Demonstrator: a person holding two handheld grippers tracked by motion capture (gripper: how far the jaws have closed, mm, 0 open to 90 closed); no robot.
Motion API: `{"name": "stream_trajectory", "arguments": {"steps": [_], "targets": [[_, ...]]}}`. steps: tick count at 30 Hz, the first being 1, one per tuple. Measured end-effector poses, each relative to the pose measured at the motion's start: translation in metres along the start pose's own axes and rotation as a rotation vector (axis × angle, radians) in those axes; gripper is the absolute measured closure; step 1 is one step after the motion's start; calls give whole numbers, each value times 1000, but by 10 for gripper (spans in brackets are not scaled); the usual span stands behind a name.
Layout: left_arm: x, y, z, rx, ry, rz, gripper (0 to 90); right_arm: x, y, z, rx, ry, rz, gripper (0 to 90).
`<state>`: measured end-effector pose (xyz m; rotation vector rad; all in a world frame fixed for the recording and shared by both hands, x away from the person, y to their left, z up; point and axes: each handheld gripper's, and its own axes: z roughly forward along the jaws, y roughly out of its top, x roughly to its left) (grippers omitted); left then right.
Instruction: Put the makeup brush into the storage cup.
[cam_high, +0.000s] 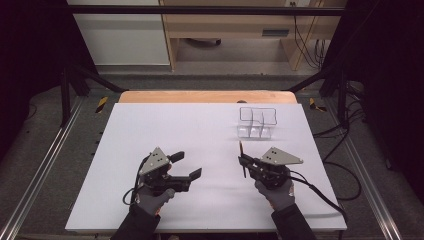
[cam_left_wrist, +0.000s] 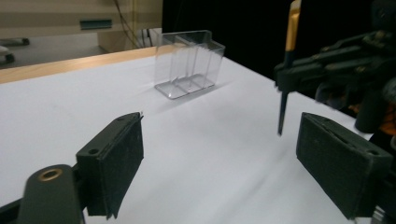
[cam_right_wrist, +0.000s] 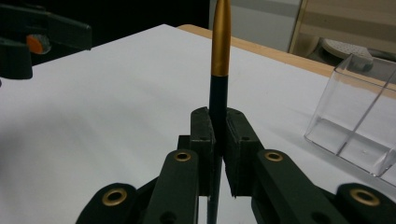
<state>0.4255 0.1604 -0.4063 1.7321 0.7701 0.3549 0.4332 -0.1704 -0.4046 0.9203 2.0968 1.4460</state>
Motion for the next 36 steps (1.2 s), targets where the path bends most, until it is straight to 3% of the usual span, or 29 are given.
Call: {"name": "stream_trajectory", "arguments": {"steps": [18, 36], "targets": [[32, -21, -29, 27, 115, -21, 91, -24, 15, 1, -58, -55, 73, 831], [47, -30, -46, 30, 181, -30, 86, -47, 42, 13, -93, -146, 104, 831]]}}
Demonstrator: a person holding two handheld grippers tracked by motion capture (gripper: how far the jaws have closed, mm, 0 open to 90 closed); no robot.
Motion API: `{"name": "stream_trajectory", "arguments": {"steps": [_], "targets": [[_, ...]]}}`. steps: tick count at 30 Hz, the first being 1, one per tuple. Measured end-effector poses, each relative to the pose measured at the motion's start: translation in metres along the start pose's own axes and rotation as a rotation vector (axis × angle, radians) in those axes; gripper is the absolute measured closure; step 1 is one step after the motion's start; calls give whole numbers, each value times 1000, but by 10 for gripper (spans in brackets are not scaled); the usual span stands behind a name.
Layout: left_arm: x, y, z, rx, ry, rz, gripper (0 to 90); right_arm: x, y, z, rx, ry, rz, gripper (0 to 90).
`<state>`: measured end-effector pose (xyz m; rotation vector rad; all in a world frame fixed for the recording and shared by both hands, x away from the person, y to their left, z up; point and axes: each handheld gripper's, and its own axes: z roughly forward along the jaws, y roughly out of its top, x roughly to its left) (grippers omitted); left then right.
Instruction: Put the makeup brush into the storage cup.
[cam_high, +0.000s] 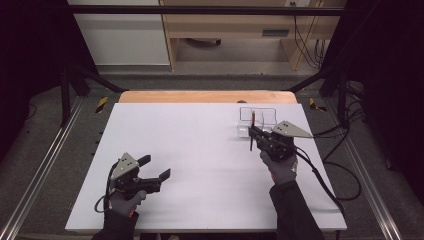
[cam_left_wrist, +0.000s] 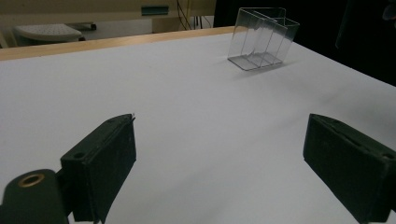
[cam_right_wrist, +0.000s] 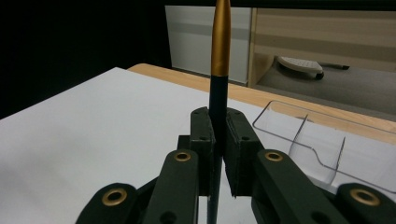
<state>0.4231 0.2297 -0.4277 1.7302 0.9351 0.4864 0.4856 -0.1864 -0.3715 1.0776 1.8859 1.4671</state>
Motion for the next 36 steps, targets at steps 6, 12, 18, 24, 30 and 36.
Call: {"name": "stream_trajectory", "arguments": {"steps": [6, 12, 18, 24, 30, 36], "targets": [[4, -3, -3, 4, 16, -2, 84, -7, 12, 7, -24, -12, 30, 831], [7, -4, -6, 6, 28, -2, 84, -13, 23, 16, -39, -30, 47, 831], [10, -5, -7, 11, 43, 3, 83, -18, 31, 27, -41, -49, 55, 831], [13, -6, -9, 9, 49, -2, 82, -25, 36, 38, -48, -81, 75, 831], [15, -6, -10, 9, 55, -3, 82, -34, 37, 47, -41, -110, 88, 831], [15, -6, -10, 10, 55, 1, 82, -39, 39, 54, -53, -128, 99, 831]]}}
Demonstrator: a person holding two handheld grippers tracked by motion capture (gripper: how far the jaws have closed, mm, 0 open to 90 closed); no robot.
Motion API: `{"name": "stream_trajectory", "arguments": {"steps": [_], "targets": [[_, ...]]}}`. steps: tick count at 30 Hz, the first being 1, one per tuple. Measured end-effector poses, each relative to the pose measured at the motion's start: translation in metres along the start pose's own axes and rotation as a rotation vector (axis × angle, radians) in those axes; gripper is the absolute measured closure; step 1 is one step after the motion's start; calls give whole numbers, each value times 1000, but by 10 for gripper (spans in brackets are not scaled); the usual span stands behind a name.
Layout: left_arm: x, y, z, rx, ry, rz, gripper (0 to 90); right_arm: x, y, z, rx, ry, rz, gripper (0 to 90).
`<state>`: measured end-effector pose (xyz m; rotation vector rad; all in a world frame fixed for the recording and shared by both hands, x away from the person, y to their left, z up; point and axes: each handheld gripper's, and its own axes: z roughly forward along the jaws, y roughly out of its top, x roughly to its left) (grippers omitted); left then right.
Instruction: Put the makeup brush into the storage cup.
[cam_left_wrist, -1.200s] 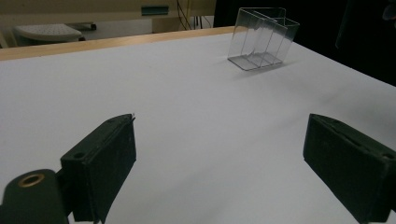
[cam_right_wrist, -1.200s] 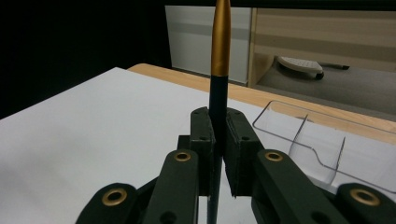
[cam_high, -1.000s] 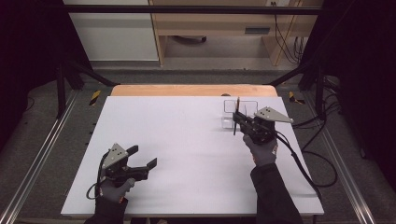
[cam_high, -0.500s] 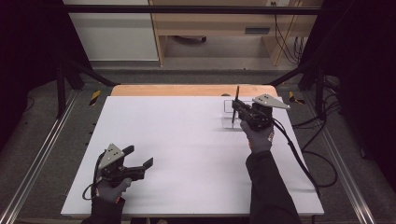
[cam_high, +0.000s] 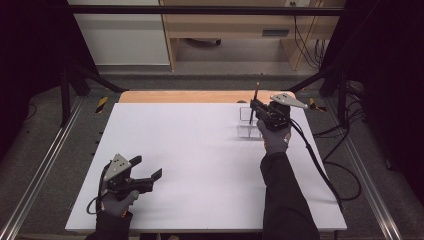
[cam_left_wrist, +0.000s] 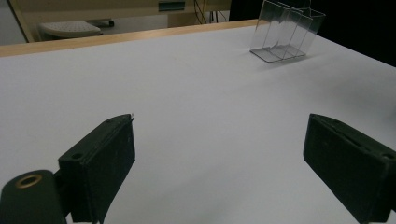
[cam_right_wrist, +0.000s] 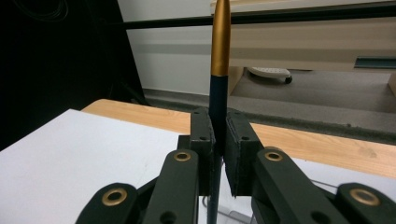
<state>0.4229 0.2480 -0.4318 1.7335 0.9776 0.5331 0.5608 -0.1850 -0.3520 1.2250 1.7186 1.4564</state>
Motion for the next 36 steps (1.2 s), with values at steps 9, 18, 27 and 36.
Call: {"name": "stream_trajectory", "arguments": {"steps": [9, 18, 27, 36], "targets": [[0, -1, 1, 5, -1, 3, 81, -6, 3, 13, -8, -29, 9, 832], [0, 0, 1, 3, -3, 4, 81, -8, 4, 25, -7, -45, 22, 832], [1, 0, 0, 2, -2, 5, 81, -8, 6, 36, -2, -61, 18, 832], [1, -1, 1, 5, -6, 7, 82, -12, 3, 44, 6, -76, 32, 832]]}}
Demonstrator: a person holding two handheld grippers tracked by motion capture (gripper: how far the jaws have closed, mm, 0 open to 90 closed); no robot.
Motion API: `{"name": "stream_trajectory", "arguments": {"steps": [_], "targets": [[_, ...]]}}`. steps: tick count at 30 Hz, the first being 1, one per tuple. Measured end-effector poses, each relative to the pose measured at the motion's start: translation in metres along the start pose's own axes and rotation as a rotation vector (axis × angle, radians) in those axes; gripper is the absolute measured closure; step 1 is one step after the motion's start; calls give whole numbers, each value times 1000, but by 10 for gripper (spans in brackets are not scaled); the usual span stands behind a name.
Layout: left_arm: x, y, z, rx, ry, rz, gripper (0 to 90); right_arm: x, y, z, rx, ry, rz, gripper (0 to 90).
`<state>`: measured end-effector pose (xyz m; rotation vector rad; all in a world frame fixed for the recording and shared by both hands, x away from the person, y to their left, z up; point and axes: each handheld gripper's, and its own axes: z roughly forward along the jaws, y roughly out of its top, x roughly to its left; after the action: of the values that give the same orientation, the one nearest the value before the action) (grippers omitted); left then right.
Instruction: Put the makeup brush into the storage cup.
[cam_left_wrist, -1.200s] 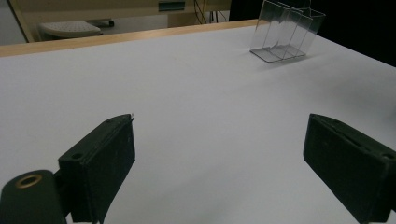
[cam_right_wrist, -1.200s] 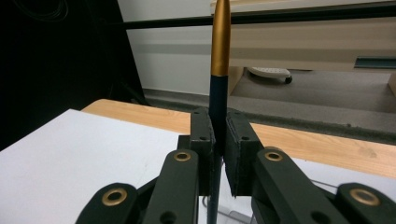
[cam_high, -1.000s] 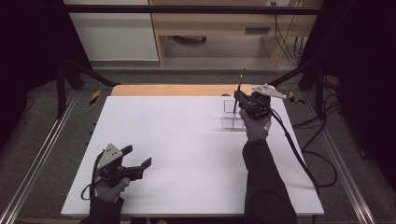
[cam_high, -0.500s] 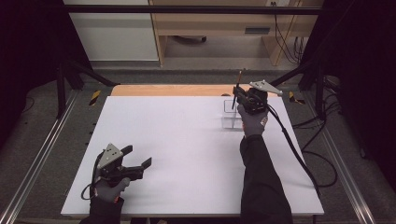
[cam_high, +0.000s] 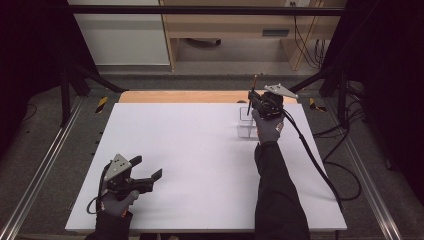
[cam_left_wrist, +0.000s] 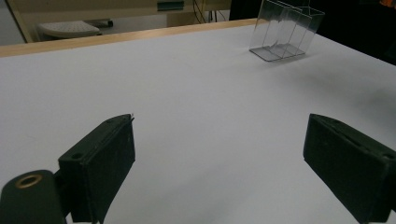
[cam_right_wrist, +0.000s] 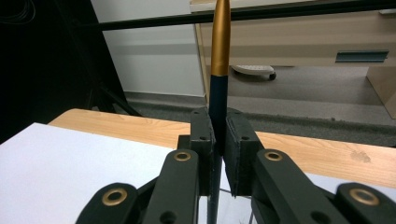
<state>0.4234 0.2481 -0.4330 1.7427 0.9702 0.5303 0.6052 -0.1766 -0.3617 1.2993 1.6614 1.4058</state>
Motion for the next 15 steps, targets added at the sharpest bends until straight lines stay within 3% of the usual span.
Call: {"name": "stream_trajectory", "arguments": {"steps": [15], "targets": [[0, 0, -1, -2, -1, 3, 81, 1, -10, 13, 35, -20, -11, 832]]}}
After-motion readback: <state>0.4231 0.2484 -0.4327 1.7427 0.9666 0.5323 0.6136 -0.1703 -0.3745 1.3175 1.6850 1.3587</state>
